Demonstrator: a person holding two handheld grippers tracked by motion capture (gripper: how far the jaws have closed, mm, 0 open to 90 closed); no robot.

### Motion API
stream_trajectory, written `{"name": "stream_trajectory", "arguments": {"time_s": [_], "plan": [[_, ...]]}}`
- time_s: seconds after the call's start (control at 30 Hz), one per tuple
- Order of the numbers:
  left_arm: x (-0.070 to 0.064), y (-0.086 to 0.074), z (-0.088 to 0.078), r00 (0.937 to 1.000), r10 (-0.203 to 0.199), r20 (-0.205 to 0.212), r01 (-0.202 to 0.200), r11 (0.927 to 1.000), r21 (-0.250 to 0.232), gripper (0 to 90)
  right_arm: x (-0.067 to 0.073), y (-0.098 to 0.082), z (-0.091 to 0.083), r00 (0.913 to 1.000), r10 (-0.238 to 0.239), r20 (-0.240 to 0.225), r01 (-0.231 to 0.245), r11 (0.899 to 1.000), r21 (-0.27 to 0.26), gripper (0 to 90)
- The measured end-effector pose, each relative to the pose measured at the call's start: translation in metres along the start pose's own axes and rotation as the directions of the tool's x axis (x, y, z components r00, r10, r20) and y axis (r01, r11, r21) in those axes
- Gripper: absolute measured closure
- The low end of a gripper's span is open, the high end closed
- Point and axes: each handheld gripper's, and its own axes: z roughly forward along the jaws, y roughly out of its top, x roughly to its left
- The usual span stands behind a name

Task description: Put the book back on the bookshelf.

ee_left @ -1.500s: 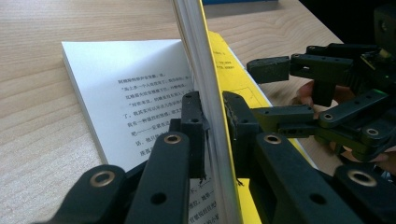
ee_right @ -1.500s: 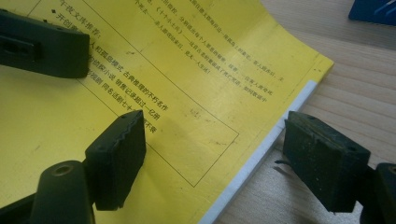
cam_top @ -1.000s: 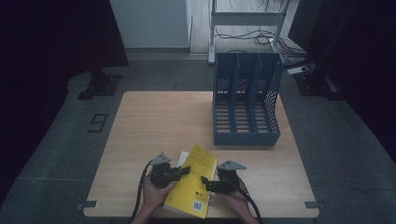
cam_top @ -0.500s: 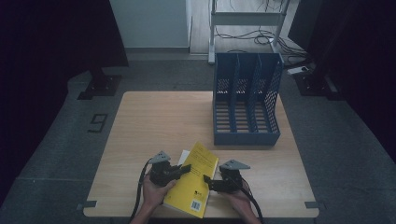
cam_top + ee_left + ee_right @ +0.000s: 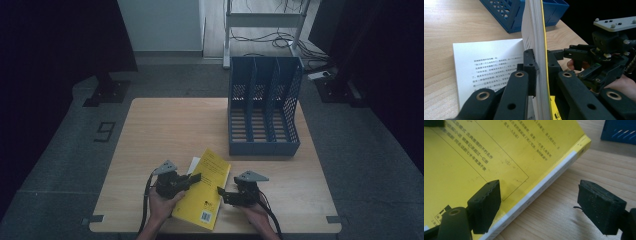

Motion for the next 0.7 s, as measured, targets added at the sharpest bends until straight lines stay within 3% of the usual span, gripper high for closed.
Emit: {"name": "stream_trajectory", "arguments": {"time_s": [0.7], "plan": [[-0.0046,0.0034,-0.0078,0.9999,0.014,0.008,-0.014,0.9996,-0.027,83.7,-0.0026,0.0018,-0.0016,0.9987,0.009,-0.049,-0.010,1.000,-0.012,18.4]]}}
